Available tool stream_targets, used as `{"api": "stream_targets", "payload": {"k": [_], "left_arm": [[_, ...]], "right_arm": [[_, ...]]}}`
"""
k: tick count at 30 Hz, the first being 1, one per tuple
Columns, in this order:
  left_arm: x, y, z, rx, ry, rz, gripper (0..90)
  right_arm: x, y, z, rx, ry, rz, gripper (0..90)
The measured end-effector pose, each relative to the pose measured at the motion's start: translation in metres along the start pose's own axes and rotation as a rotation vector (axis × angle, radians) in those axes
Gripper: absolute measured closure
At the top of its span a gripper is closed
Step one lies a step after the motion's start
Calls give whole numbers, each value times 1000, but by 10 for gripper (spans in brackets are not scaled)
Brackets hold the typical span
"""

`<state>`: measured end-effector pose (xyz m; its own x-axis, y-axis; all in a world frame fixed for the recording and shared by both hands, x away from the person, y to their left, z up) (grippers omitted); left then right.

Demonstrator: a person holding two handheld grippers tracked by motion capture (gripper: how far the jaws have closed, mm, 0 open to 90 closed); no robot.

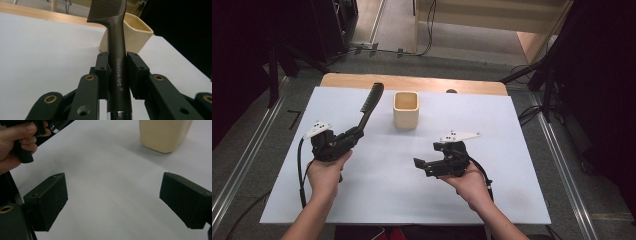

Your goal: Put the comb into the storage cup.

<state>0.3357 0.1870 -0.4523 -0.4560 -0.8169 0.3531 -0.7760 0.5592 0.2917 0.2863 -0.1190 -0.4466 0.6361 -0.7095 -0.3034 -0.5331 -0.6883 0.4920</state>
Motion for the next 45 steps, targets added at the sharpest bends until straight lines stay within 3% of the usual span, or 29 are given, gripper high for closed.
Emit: {"api": "stream_targets", "payload": {"k": [7, 15, 20, 28, 36, 45], "left_arm": [[7, -6, 2, 40, -2, -10, 735], [10, -12, 10, 71, 26, -23, 735], [18, -15, 17, 117, 39, -30, 735], [23, -20, 30, 139, 71, -38, 735], [23, -20, 37, 169, 89, -46, 735], [21, -20, 39, 198, 132, -22, 735]], "right_arm": [[-5, -14, -13, 2, 7, 10, 63], [-3, -25, -26, 20, 1, 35, 63], [-6, -31, -38, 42, -8, 49, 64], [-8, -43, -47, 62, -16, 60, 64], [-13, -55, -56, 67, -13, 64, 64], [-19, -77, -66, 65, -29, 62, 64]]}}
Point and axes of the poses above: each handheld gripper's, and its own axes: y roughly backward along the jaws, z roughly out of its underside, x roughly to its right, the point moved 3 cm from there along -y, roughly forward along the jaws, and after that the axes turned 6 degrees about x, right-handed, at the moved point
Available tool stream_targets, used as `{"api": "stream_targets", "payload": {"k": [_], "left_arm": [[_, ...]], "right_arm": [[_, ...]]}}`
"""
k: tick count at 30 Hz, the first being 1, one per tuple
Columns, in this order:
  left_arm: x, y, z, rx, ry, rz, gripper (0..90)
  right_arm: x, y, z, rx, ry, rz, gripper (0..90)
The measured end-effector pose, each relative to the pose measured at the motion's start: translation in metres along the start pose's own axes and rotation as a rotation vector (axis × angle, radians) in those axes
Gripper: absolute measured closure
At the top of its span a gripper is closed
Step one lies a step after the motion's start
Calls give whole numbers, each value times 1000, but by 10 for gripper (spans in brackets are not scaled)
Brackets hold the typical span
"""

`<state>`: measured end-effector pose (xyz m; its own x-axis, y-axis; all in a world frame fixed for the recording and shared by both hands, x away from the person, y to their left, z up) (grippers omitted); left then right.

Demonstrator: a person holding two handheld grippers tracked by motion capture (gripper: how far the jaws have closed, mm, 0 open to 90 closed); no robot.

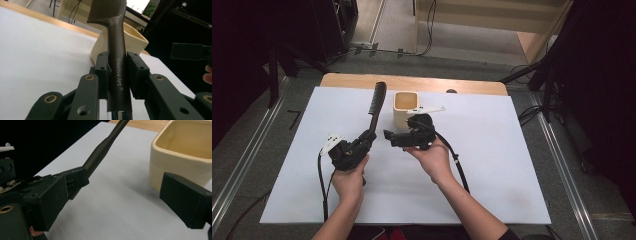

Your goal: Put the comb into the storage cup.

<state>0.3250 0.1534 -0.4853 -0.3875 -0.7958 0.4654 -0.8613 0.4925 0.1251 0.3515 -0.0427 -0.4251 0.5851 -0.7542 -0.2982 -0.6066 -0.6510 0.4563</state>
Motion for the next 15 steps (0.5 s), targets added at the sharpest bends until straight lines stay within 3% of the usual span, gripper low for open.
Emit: {"api": "stream_targets", "payload": {"k": [8, 14, 15], "left_arm": [[2, 1, 2, 29, 14, 21, 735], [2, 2, 3, 44, 28, 23, 735], [2, 2, 3, 44, 28, 23, 735]], "right_arm": [[-9, -16, -9, 18, 18, 28, 64], [-14, -28, -17, 26, -8, 27, 66], [-15, -30, -19, 28, -12, 26, 114]]}}
Point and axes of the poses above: each handheld gripper's, and its own axes: y roughly backward along the jaws, z roughly out of its underside, x roughly to its right, the point moved 3 cm from there along -y, roughly forward along the jaws, and after that the axes turned 6 degrees about x, right-handed, at the moved point
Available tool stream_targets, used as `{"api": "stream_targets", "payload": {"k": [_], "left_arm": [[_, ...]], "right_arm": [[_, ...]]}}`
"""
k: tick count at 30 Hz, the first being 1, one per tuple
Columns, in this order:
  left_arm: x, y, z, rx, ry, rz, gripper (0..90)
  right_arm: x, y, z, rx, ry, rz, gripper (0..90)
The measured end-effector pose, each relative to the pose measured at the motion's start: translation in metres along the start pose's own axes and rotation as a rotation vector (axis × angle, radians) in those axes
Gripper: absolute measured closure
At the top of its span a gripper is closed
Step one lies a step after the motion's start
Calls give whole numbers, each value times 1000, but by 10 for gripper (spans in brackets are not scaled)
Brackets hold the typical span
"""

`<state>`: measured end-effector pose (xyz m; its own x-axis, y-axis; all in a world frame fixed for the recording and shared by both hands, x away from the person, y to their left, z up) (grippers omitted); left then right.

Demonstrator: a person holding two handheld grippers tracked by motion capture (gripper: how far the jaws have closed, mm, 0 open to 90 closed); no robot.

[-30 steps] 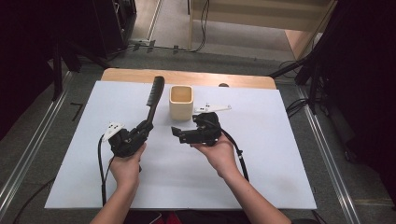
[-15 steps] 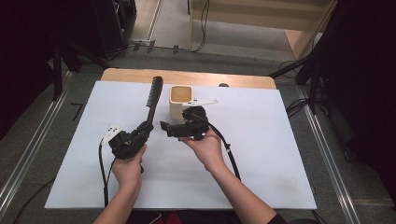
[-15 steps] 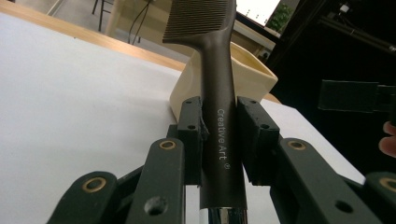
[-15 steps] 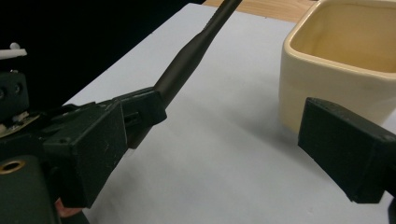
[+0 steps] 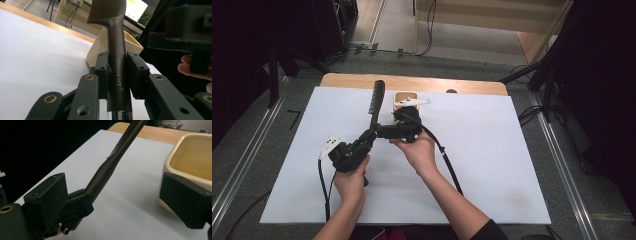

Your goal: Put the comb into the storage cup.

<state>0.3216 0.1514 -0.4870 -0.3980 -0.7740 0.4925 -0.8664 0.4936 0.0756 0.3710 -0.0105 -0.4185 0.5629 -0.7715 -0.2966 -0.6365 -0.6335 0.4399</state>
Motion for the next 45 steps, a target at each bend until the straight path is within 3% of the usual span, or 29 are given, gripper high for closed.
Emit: {"api": "stream_targets", "payload": {"k": [3, 9, 23, 29, 33, 41, 45], "left_arm": [[0, 1, 0, 14, 2, 7, 735], [-1, 1, -1, 37, 9, 7, 735], [-3, 0, -2, 63, 53, 12, 735], [-3, -1, -2, 73, 50, 17, 734], [-2, -1, -3, 79, 46, 14, 735], [-3, 1, -4, 92, 45, 10, 734], [-2, 1, -3, 95, 33, 9, 735]], "right_arm": [[-3, -2, -2, 5, -9, -21, 160], [-8, -12, -7, -12, -10, -9, 163], [-9, -27, -9, -18, -80, 21, 252], [-16, -37, -9, -29, -115, 20, 290], [-22, -43, -10, -38, -108, 12, 293], [-23, -50, -12, -57, -153, 31, 418], [-18, -53, -13, -81, -206, 38, 512]]}}
Point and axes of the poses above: each handheld gripper's, and its own axes: y roughly backward along the jaws, z roughly out of its underside, x roughly to its right, the point moved 3 cm from there along -y, roughly forward along the jaws, and after that the axes turned 6 degrees about x, right-handed, at the moved point
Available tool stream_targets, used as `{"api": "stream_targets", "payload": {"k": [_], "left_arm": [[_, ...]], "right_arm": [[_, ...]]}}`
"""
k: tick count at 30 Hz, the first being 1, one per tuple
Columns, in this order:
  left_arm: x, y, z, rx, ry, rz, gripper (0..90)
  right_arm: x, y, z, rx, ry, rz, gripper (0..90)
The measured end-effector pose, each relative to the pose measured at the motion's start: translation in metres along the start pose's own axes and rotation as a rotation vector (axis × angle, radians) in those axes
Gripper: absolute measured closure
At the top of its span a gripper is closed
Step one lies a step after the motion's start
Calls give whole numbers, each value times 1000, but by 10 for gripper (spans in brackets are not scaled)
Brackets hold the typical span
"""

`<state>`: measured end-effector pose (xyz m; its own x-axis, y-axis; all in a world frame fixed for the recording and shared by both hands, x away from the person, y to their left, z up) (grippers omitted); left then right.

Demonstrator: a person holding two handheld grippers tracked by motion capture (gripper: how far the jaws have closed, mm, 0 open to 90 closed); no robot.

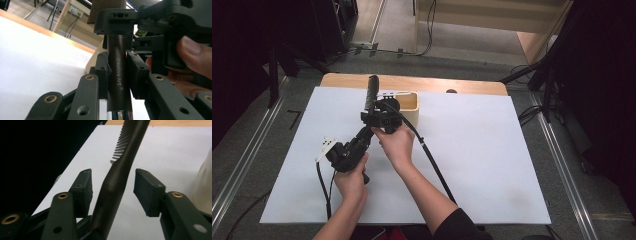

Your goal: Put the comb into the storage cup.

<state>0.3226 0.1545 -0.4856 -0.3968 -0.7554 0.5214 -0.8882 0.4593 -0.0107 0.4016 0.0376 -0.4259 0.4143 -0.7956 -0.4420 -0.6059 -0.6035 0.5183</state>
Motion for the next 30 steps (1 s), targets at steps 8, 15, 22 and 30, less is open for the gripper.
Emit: {"api": "stream_targets", "payload": {"k": [8, 15, 22, 30], "left_arm": [[0, 0, 4, -9, -21, -3, 735], [-1, 0, 4, -7, -21, -1, 734], [-1, 0, 4, -6, -14, 5, 734], [-1, -1, 5, -11, -5, 10, 732]], "right_arm": [[3, -1, -1, -27, -57, -19, 646], [3, -1, -1, -41, -88, -31, 666], [3, 0, -1, -40, -104, -30, 677], [2, 0, -2, -45, -112, -32, 688]]}}
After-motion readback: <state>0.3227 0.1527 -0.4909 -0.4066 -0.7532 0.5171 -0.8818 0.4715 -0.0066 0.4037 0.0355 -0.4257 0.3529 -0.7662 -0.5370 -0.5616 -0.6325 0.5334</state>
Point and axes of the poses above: each handheld gripper's, and its own axes: y roughly backward along the jaws, z roughly out of its underside, x roughly to its right, the point moved 3 cm from there along -y, roughly forward along the jaws, and after that the axes turned 6 degrees about x, right-handed, at the moved point
